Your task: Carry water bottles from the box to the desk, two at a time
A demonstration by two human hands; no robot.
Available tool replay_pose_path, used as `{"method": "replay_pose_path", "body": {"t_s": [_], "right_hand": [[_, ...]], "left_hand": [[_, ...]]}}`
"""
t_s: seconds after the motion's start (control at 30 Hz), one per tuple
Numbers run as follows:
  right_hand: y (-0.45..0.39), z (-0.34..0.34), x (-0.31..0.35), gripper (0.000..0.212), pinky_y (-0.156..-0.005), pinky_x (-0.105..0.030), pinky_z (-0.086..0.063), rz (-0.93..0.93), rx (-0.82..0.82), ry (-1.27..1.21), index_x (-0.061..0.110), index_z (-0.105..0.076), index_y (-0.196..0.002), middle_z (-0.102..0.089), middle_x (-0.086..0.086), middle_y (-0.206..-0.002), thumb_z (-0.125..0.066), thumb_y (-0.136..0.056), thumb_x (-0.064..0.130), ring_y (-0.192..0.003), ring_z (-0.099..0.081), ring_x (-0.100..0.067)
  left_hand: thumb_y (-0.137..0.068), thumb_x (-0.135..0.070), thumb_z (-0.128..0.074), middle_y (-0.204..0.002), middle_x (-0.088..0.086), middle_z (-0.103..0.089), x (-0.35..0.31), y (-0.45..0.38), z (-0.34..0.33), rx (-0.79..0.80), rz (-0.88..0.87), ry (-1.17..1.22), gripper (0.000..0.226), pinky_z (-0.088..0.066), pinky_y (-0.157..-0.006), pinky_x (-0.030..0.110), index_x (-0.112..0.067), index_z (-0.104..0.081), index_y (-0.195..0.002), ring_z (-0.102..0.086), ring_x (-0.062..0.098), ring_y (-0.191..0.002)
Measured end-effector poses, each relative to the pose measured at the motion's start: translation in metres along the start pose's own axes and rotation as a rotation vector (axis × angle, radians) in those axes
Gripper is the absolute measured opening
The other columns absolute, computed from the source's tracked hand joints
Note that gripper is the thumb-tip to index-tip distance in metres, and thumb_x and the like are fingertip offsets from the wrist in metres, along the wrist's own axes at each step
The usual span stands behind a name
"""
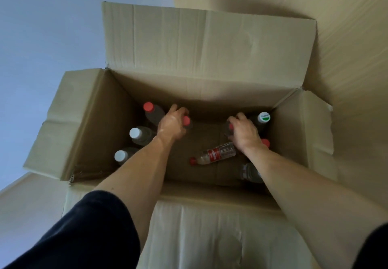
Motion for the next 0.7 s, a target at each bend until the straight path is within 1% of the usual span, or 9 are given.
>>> {"method": "replay_pose_path", "body": {"t_s": [0.07,0.1,0.2,0.27,0.37,0.47,0.53,0.63,0.7], "right_hand": [[-0.001,-0.005,0.002,0.053,-0.100,-0.043,-0.047,0.009,0.006,-0.024,0.017,-0.052,-0.139,-0.041,-0.012,-0.141,-0.071,-0.090,0.012,-0.124,-0.051,-0.036],[-0.001,-0.007,0.002,0.054,-0.100,-0.043,-0.047,0.011,0.009,-0.035,0.018,-0.052,-0.140,-0.042,-0.011,-0.140,-0.071,-0.090,0.014,-0.124,-0.050,-0.036],[-0.003,-0.016,0.002,0.051,-0.099,-0.045,-0.049,0.014,0.020,-0.059,0.022,-0.052,-0.139,-0.046,-0.011,-0.136,-0.070,-0.091,0.021,-0.123,-0.050,-0.035],[-0.004,-0.021,0.003,0.050,-0.098,-0.045,-0.048,0.027,0.026,-0.060,0.024,-0.051,-0.138,-0.050,-0.010,-0.135,-0.069,-0.092,0.024,-0.123,-0.048,-0.035],[-0.007,-0.026,0.007,0.048,-0.094,-0.042,-0.047,0.055,0.045,-0.106,0.021,-0.048,-0.134,-0.054,-0.010,-0.135,-0.068,-0.091,0.019,-0.120,-0.052,-0.036],[-0.011,-0.026,0.006,0.051,-0.090,-0.040,-0.048,0.040,0.046,-0.155,0.019,-0.047,-0.131,-0.055,-0.012,-0.131,-0.071,-0.087,0.015,-0.116,-0.057,-0.035],[-0.013,-0.026,0.002,0.058,-0.094,-0.041,-0.049,0.016,0.044,-0.160,0.020,-0.047,-0.134,-0.053,-0.011,-0.134,-0.075,-0.083,0.015,-0.118,-0.056,-0.034],[-0.016,-0.030,0.000,0.070,-0.103,-0.044,-0.047,0.014,0.072,-0.163,0.020,-0.047,-0.143,-0.047,-0.010,-0.141,-0.079,-0.080,0.015,-0.125,-0.051,-0.034],[-0.017,-0.034,-0.002,0.069,-0.103,-0.043,-0.047,0.010,0.082,-0.175,0.020,-0.050,-0.141,-0.045,-0.009,-0.140,-0.080,-0.079,0.014,-0.125,-0.050,-0.034]], "left_hand": [[-0.082,-0.022,-0.077,-0.129,0.009,-0.047,0.005,0.002,-0.010,0.046,-0.002,0.010,0.056,-0.053,-0.091,0.042,-0.020,-0.057,-0.134,-0.059,0.034,-0.110],[-0.082,-0.025,-0.078,-0.128,0.010,-0.047,0.006,0.004,-0.017,0.075,-0.006,0.013,0.058,-0.053,-0.091,0.043,-0.022,-0.056,-0.135,-0.059,0.034,-0.110],[-0.078,-0.031,-0.079,-0.127,0.010,-0.050,0.002,0.007,-0.030,0.137,-0.032,0.006,0.065,-0.054,-0.088,0.043,-0.025,-0.049,-0.136,-0.057,0.034,-0.113],[-0.078,-0.034,-0.077,-0.124,0.010,-0.056,-0.005,0.005,-0.033,0.143,-0.060,-0.017,0.064,-0.054,-0.086,0.044,-0.023,-0.046,-0.132,-0.059,0.034,-0.113],[-0.077,-0.037,-0.077,-0.122,0.010,-0.061,-0.005,0.001,-0.032,0.129,-0.043,-0.052,0.066,-0.052,-0.081,0.042,-0.023,-0.041,-0.131,-0.061,0.036,-0.111],[-0.077,-0.036,-0.078,-0.127,0.009,-0.057,-0.003,-0.002,-0.031,0.110,-0.030,-0.064,0.072,-0.052,-0.083,0.043,-0.025,-0.040,-0.137,-0.059,0.036,-0.114],[-0.077,-0.037,-0.077,-0.134,0.007,-0.051,-0.003,-0.003,-0.033,0.110,-0.034,-0.080,0.075,-0.053,-0.084,0.044,-0.029,-0.039,-0.142,-0.058,0.035,-0.117],[-0.081,-0.035,-0.074,-0.136,0.005,-0.044,0.004,-0.005,-0.037,0.094,-0.004,-0.080,0.068,-0.050,-0.082,0.042,-0.032,-0.043,-0.141,-0.058,0.035,-0.118],[-0.083,-0.035,-0.074,-0.132,0.005,-0.044,0.011,-0.007,-0.036,0.070,0.023,-0.072,0.064,-0.050,-0.080,0.042,-0.033,-0.043,-0.139,-0.058,0.035,-0.115]]}}
Point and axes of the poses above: each hand's wrist, its own y-axis away from the middle knuckle, its own z-axis out of the back of the hand, x = y × z, the point moved 8 cm from there along -y, towards the middle knuckle
